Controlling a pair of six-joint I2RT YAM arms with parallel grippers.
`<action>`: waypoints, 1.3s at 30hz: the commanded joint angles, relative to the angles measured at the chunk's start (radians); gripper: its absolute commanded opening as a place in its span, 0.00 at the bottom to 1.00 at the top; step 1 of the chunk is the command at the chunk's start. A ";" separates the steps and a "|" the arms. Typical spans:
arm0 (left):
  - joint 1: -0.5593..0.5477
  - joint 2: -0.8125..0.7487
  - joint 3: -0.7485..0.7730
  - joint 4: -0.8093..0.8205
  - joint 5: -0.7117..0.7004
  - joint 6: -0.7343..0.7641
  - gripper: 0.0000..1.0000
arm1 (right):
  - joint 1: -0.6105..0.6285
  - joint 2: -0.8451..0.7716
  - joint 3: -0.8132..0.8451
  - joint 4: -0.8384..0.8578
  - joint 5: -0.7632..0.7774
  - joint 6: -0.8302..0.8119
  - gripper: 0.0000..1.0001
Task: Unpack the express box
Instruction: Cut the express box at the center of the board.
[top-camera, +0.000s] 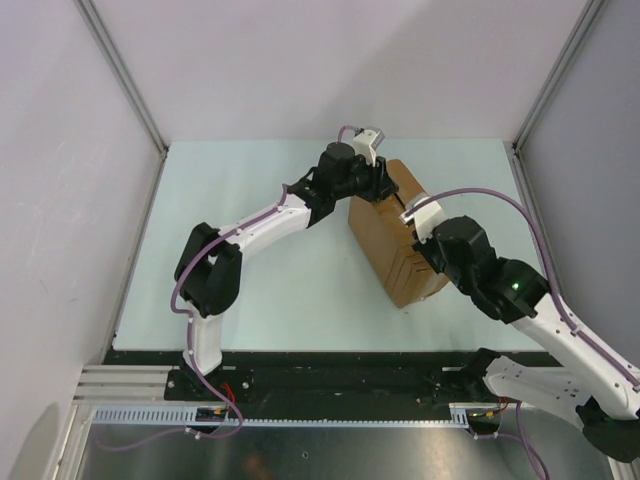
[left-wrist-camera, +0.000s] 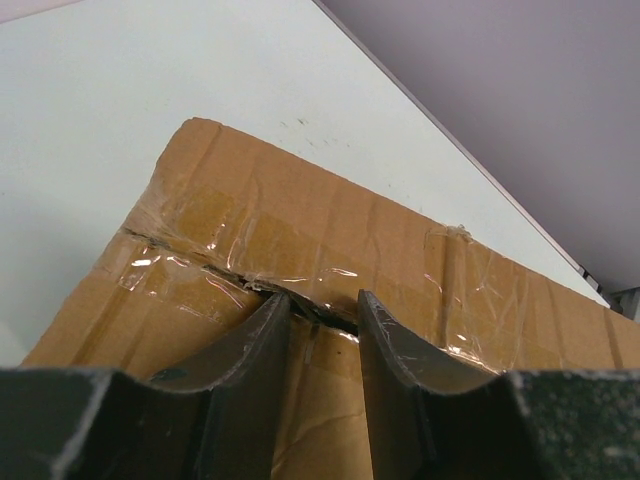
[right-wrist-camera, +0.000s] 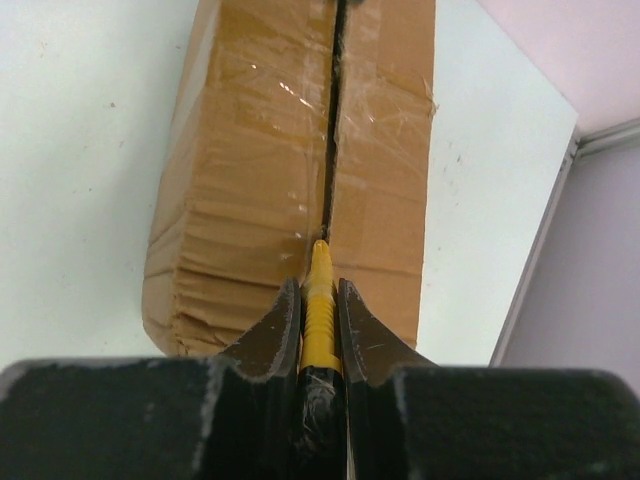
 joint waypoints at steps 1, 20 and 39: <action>0.045 0.129 -0.092 -0.296 -0.185 0.030 0.41 | -0.042 -0.045 0.038 -0.338 -0.051 0.091 0.00; 0.052 0.118 -0.110 -0.299 -0.256 0.023 0.40 | -0.139 -0.077 0.162 -0.513 -0.170 0.090 0.00; 0.051 0.092 -0.116 -0.299 -0.236 0.022 0.40 | -0.168 -0.065 0.269 -0.199 0.106 0.234 0.00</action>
